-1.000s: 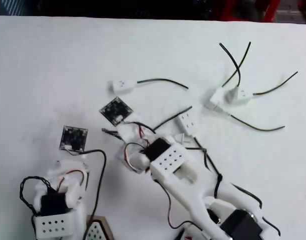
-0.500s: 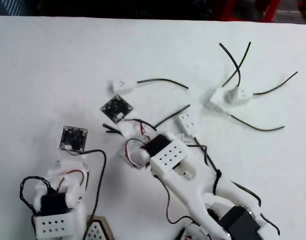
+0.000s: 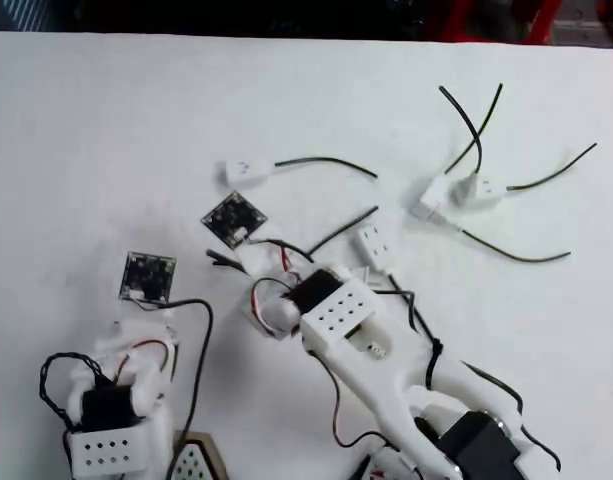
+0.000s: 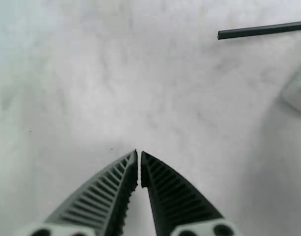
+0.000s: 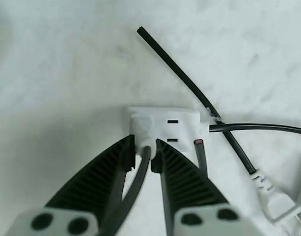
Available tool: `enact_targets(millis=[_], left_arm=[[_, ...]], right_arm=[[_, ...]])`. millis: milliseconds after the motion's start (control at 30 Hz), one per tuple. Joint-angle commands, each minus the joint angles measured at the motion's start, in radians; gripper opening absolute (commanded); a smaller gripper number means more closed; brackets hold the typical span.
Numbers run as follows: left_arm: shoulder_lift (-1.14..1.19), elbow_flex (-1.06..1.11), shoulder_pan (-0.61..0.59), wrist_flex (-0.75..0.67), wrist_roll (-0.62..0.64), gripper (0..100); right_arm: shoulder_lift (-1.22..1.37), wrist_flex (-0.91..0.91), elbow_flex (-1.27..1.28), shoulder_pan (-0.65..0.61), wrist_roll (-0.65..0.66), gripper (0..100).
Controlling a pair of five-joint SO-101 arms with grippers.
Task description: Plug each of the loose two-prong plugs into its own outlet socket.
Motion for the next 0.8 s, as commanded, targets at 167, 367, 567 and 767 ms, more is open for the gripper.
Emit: enact_targets(millis=[167,367,567,767], left_arm=[[-0.013,-0.006,-0.005,0.005,0.003,3],[-0.013,-0.006,-0.005,0.005,0.003,3],[-0.013,-0.006,-0.005,0.005,0.003,3],[-0.013,-0.006,-0.005,0.005,0.003,3]], right_arm=[[-0.007,0.013,-0.002,0.013,0.011,1.7],[-0.005,0.015,0.014,0.013,0.058,1.6],[-0.005,0.015,0.015,0.012,0.058,1.6],[-0.005,0.010,0.041,-0.028,0.058,1.6]])
